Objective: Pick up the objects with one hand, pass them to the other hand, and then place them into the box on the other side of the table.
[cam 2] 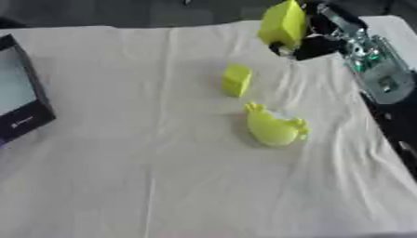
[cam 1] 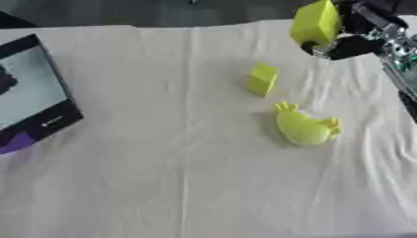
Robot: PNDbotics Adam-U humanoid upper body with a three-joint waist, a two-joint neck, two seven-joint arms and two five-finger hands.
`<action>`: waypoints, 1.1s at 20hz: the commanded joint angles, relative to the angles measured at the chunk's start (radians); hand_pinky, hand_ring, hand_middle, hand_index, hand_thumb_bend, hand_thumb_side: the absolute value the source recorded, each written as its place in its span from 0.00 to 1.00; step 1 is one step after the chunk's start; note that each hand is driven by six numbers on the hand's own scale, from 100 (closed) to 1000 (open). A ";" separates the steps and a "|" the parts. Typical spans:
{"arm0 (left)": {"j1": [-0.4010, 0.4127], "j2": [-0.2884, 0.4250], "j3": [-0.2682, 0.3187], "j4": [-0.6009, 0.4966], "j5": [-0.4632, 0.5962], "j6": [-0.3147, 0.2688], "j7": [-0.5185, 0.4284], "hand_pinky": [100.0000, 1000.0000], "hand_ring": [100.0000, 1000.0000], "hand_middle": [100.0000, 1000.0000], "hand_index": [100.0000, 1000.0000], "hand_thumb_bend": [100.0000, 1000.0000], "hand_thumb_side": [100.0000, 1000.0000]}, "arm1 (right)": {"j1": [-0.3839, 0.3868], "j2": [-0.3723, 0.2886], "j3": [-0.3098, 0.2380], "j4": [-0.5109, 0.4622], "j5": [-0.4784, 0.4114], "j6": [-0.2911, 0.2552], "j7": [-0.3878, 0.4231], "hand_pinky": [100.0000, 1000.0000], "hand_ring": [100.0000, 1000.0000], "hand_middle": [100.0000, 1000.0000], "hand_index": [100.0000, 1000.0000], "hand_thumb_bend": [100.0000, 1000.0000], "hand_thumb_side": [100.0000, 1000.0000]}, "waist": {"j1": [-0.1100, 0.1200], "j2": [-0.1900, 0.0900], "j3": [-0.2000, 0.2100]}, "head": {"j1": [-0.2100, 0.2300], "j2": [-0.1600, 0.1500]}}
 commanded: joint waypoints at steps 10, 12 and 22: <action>-0.170 0.247 -0.102 -0.190 -0.061 0.157 -0.198 0.85 0.68 0.56 0.69 0.57 0.43 | 0.026 0.162 0.052 -0.062 -0.029 -0.051 -0.043 0.67 0.50 0.52 0.54 0.35 0.00 | 0.004 -0.058 0.005 | 0.011 -0.002; -0.213 0.272 -0.125 -0.220 -0.083 0.186 -0.250 0.84 0.69 0.57 0.70 0.58 0.42 | 0.026 0.181 0.064 -0.059 -0.012 -0.055 -0.034 0.67 0.50 0.52 0.54 0.35 0.00 | 0.006 -0.063 0.007 | 0.009 -0.002; -0.439 0.253 -0.282 -0.295 -0.158 0.279 -0.527 0.84 0.72 0.62 0.73 0.55 0.43 | 0.006 0.266 0.127 -0.038 0.060 -0.086 0.014 0.67 0.50 0.52 0.54 0.34 0.00 | 0.015 -0.081 0.016 | 0.012 -0.002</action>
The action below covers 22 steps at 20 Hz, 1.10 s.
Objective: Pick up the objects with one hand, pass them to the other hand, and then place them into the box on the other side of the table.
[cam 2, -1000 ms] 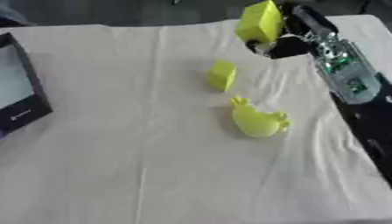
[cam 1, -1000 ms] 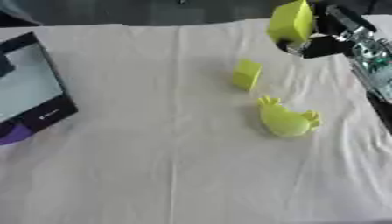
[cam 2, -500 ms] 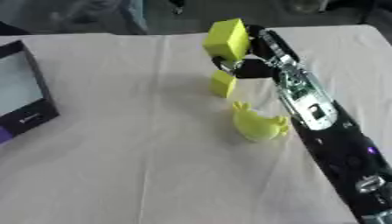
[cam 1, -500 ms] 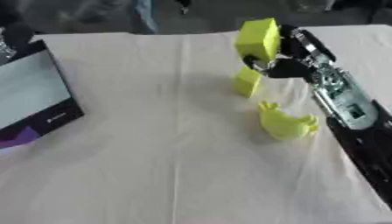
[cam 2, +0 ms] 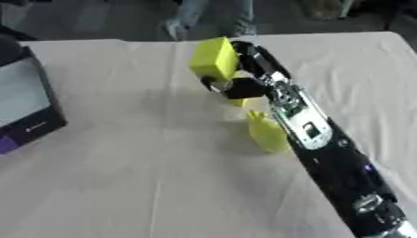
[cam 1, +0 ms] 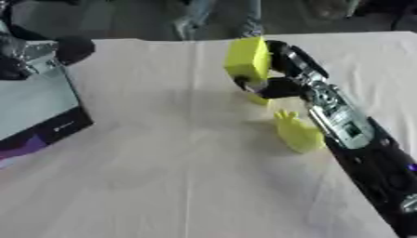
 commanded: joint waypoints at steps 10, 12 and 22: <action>-0.136 -0.076 -0.098 -0.015 -0.095 0.086 -0.184 0.84 0.73 0.65 0.74 0.53 0.44 | -0.050 0.058 0.050 0.008 0.062 -0.014 0.019 0.68 0.51 0.52 0.54 0.34 0.00 | 0.015 -0.045 0.008 | 0.011 -0.002; -0.142 -0.083 -0.110 -0.011 -0.115 0.100 -0.205 0.84 0.74 0.66 0.75 0.52 0.44 | -0.053 0.064 0.056 0.013 0.066 -0.015 0.017 0.68 0.51 0.52 0.54 0.34 0.00 | 0.014 -0.048 0.007 | 0.011 -0.002; -0.145 -0.126 -0.143 0.034 -0.239 0.114 -0.276 0.84 0.75 0.69 0.76 0.49 0.40 | -0.066 0.081 0.081 0.004 0.104 -0.017 0.023 0.68 0.51 0.52 0.54 0.33 0.00 | 0.012 -0.050 0.007 | 0.008 -0.002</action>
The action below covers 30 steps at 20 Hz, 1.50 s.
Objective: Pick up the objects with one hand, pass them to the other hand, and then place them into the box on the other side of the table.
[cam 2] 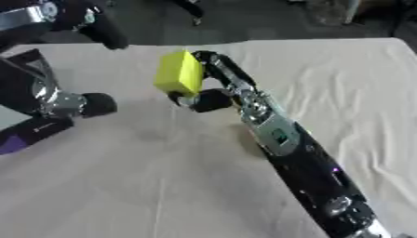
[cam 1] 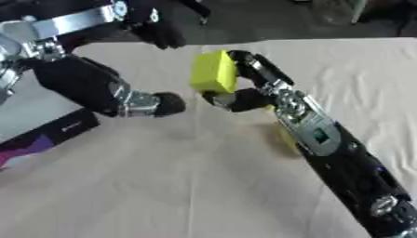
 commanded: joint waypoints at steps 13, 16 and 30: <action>-0.058 -0.080 -0.049 0.079 -0.215 -0.058 -0.055 0.84 0.78 0.73 0.80 0.54 0.36 | -0.021 0.020 0.030 -0.022 0.096 -0.003 0.040 0.69 0.52 0.52 0.55 0.33 0.00 | 0.017 -0.038 0.006 | -0.002 -0.002; -0.061 -0.093 -0.058 0.094 -0.245 -0.074 -0.059 0.84 0.78 0.74 0.80 0.54 0.35 | -0.021 0.024 0.034 -0.027 0.106 -0.009 0.044 0.69 0.52 0.52 0.55 0.33 0.00 | 0.017 -0.038 0.005 | 0.004 -0.002; -0.078 -0.141 -0.091 0.174 -0.359 -0.115 -0.099 0.83 0.80 0.77 0.82 0.55 0.29 | -0.014 0.023 0.060 -0.038 0.065 -0.048 -0.009 0.69 0.52 0.52 0.54 0.32 0.00 | 0.019 -0.036 0.004 | 0.031 -0.002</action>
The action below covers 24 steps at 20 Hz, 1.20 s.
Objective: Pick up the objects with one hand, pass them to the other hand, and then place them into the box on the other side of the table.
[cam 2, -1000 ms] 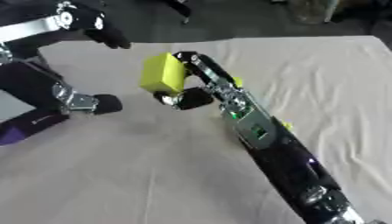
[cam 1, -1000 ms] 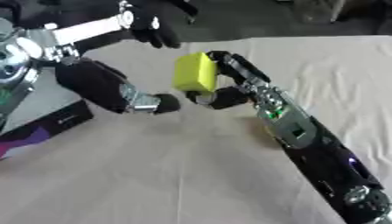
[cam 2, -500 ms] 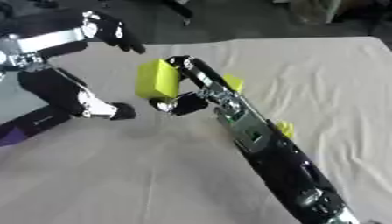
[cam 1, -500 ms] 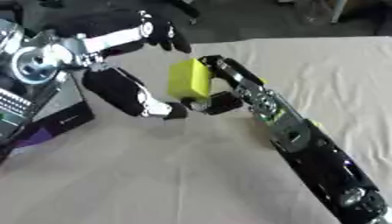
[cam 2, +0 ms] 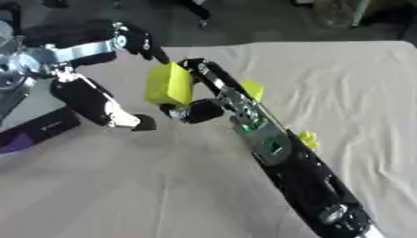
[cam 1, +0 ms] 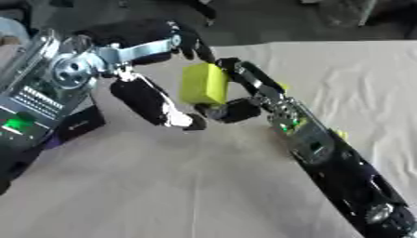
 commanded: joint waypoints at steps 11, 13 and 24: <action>-0.023 -0.031 -0.004 0.056 -0.115 -0.017 0.049 0.82 0.79 0.76 0.83 0.55 0.24 | -0.013 -0.012 0.025 -0.056 -0.017 -0.020 0.011 0.69 0.52 0.52 0.54 0.31 0.00 | 0.016 -0.025 -0.004 | 0.007 -0.002; -0.021 -0.032 0.002 0.051 -0.129 -0.008 0.079 0.81 0.78 0.73 0.82 0.54 0.20 | -0.009 -0.021 0.026 -0.063 -0.020 -0.020 0.014 0.69 0.52 0.52 0.54 0.31 0.00 | 0.016 -0.025 -0.004 | 0.005 -0.002; -0.018 -0.043 -0.010 0.056 -0.132 0.026 0.120 0.77 0.69 0.62 0.75 0.56 0.19 | -0.002 -0.032 0.027 -0.081 -0.030 -0.012 0.023 0.68 0.52 0.52 0.54 0.31 0.00 | 0.017 -0.022 -0.006 | 0.010 -0.002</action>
